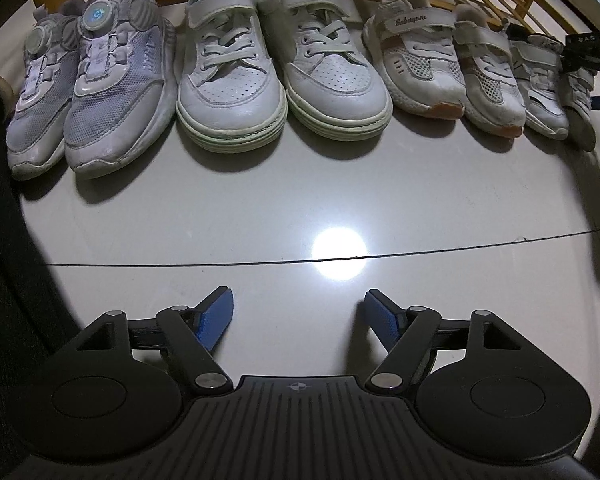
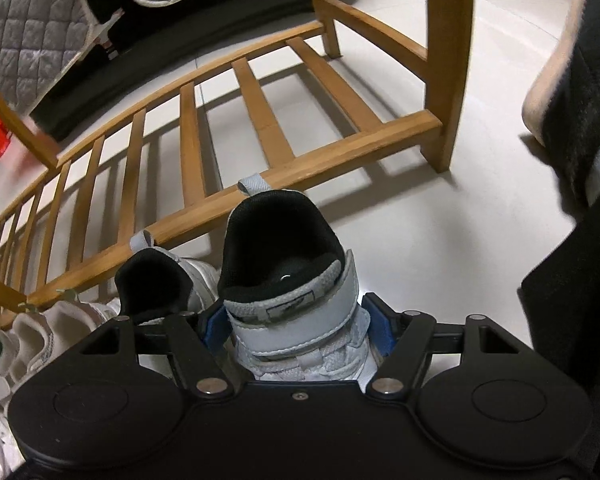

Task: Organize scattered shoes
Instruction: 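Carry the sneaker to the end of the shoe row with the right gripper, then lower the sneaker beside its black-lined mate and open the right gripper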

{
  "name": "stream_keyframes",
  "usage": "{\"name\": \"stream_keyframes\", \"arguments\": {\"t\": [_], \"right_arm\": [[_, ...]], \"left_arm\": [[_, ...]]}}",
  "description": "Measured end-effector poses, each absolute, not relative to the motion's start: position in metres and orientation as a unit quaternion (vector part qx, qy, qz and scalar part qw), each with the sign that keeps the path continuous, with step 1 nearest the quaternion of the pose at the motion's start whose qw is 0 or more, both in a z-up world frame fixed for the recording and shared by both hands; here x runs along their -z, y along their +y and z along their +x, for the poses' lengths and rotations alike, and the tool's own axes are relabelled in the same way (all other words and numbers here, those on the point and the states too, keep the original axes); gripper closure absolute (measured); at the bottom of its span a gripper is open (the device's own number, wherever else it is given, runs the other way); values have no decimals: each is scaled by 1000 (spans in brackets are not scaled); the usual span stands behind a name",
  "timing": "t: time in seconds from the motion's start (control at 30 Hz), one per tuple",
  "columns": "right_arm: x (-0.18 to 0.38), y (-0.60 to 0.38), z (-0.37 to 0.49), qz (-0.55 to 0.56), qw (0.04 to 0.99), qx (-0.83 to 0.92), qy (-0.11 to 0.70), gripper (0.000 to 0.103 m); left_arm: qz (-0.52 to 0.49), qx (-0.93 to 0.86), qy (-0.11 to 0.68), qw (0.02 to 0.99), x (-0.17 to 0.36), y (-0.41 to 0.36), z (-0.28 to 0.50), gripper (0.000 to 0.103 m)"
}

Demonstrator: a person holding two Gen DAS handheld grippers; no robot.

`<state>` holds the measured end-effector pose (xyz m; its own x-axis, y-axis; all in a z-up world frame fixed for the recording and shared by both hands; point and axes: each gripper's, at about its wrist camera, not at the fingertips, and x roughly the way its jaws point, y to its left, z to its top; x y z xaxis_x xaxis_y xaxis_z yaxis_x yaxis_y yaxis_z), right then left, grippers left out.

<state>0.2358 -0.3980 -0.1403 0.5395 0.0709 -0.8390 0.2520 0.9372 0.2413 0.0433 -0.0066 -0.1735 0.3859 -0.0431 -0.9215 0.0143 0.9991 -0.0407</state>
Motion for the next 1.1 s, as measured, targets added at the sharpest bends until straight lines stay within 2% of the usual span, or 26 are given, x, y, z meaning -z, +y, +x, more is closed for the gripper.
{"name": "stream_keyframes", "arguments": {"t": [0.2, 0.73, 1.1], "right_arm": [[140, -410, 234, 208, 856, 40, 472, 27], [135, -431, 217, 263, 851, 19, 455, 24], [140, -428, 222, 245, 858, -12, 452, 20]], "left_arm": [[-6, 14, 550, 835, 178, -7, 41, 25], [-6, 9, 550, 835, 188, -2, 34, 24], [2, 8, 551, 834, 194, -2, 29, 20]]}}
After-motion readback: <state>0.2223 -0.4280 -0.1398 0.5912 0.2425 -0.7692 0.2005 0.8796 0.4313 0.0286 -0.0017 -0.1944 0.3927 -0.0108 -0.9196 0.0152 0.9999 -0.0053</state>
